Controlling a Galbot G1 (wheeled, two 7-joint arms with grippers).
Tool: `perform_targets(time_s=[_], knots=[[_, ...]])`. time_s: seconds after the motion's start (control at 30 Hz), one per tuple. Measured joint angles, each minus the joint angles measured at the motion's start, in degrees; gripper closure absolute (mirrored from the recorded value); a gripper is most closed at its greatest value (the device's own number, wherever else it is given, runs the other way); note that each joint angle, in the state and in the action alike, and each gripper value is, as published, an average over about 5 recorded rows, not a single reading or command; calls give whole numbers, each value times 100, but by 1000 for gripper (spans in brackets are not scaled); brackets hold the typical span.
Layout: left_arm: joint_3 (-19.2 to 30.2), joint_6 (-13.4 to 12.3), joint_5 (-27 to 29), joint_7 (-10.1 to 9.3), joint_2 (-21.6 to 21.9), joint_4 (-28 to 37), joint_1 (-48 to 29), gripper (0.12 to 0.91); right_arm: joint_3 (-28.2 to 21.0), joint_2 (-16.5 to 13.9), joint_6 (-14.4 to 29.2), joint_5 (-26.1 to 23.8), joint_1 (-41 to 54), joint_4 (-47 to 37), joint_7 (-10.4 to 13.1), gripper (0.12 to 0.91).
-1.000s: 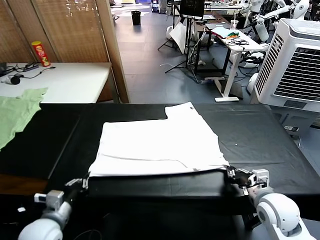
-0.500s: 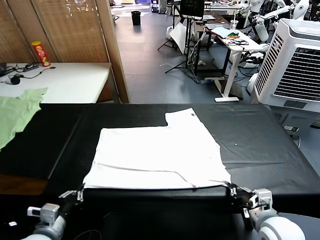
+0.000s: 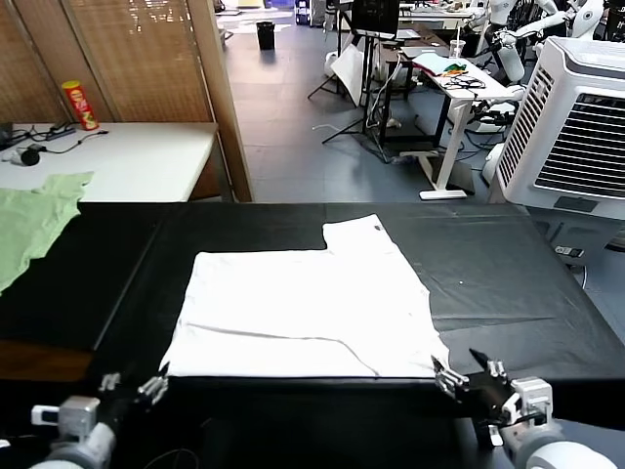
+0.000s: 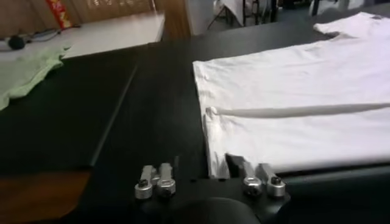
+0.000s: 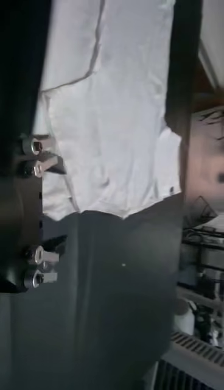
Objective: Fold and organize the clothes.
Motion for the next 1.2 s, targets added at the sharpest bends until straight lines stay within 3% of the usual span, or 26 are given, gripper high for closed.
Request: perform_targets(time_s=[0.23, 0.43, 0.63, 0.87, 1.2], knots=[[314, -67, -762, -191, 257, 579, -1517, 232, -1011, -33, 561, -54, 2028, -1630, 98, 227], [1086, -104, -930, -138, 448, 1800, -3301, 232, -2014, 195, 602, -209, 3757, -3305, 100, 227], [2004, 1, -974, -14, 424, 3108, -4739, 232, -2693, 517, 636, -235, 5035, -4846, 6, 227], [2725, 211, -1000, 278, 235, 4292, -5792, 232, -3022, 927, 595, -194, 5886, -6143, -64, 227], [3055, 298, -888, 653, 45, 5210, -6206, 232, -3123, 1325, 334, -137, 6265, -6882, -138, 259]])
